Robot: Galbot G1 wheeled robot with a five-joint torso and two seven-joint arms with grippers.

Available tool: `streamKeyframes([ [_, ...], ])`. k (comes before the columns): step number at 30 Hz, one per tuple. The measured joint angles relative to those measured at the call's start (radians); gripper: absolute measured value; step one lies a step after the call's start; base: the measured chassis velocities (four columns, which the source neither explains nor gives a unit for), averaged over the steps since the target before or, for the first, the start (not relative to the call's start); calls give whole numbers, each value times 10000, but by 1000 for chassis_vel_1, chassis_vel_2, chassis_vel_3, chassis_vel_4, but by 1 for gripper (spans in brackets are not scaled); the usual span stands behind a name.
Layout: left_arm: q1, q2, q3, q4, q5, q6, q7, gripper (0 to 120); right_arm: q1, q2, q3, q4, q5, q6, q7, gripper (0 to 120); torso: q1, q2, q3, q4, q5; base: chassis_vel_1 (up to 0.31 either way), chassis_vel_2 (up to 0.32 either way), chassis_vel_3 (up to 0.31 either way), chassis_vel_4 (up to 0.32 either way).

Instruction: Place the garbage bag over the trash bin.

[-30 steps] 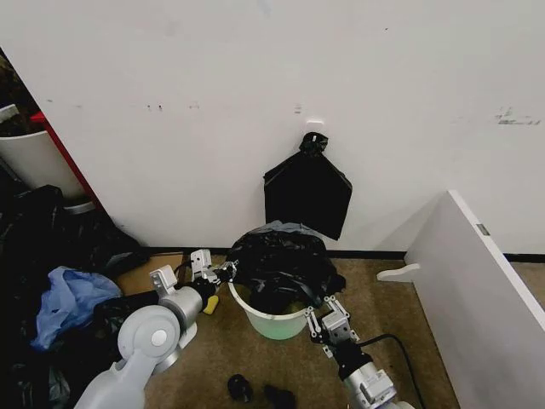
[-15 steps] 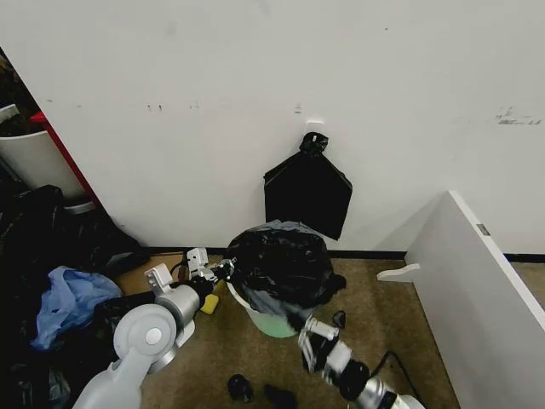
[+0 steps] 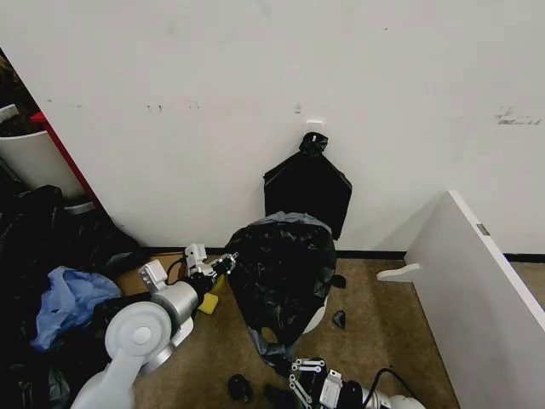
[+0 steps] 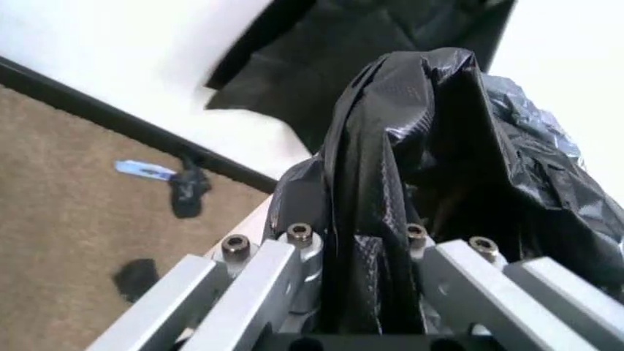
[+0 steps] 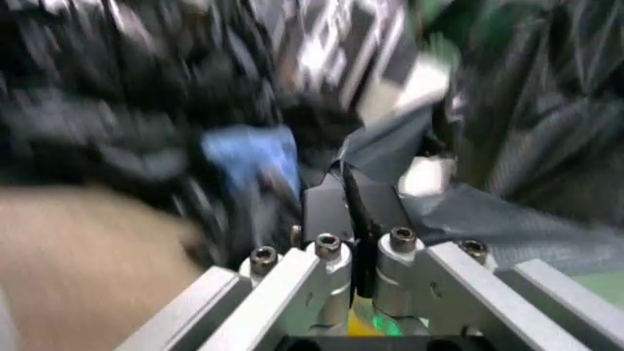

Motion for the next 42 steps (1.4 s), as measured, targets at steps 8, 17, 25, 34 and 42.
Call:
streamKeyframes([
  [8,143,234,-53,-222,-91,111,-56,5,218,86,554,-768,-1584,68,2648,8,0,0,0,0,0,0,0,0,0],
  [17,-233,649,380,687,485,-170,409,5,318,-349,2716,-1516,5613,-802,-5996,48,1,2,0,-1,-1,0,0,0,0],
  [25,-99,1211,1307,1397,2334,-1204,1895,5,-79,-833,3801,-92,8775,-1979,-6356,77,0,2,0,-2,-2,0,0,0,0],
  [34,315,1931,1720,1783,5732,-3584,4531,5,-831,-902,2512,2843,5856,-2131,1267,100,0,2,-1,-1,-5,0,0,0,0],
  [42,546,2175,1622,2316,7749,-5889,7095,5,-434,-1112,1667,3107,3112,-2800,2962,100,0,1,-1,0,-4,0,0,0,0],
])
